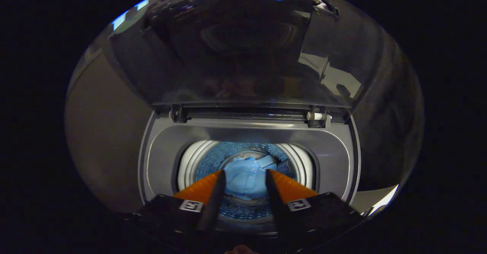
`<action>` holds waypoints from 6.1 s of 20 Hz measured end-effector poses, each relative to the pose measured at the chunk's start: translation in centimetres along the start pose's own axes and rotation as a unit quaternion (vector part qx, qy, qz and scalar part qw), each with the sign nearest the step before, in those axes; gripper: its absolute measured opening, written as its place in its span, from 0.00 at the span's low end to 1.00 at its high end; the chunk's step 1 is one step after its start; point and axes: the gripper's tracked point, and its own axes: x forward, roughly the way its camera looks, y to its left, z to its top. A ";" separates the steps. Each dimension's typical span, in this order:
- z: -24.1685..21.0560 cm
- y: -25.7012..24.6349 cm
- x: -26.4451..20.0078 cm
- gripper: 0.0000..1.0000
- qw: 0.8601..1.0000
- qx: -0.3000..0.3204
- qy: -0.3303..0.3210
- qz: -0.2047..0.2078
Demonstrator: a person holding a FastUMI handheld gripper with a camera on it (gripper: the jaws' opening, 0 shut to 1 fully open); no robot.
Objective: Put the clothes into the washing machine and then close the washing machine lid.
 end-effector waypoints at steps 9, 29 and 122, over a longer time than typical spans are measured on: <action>3.3 -1.9 -2.7 1.00 0.995 0.078 -0.056 -0.034; 23.4 4.6 -19.5 0.99 0.910 0.003 -0.411 0.051; 6.2 24.3 -37.4 0.99 0.850 -0.002 -0.527 -0.005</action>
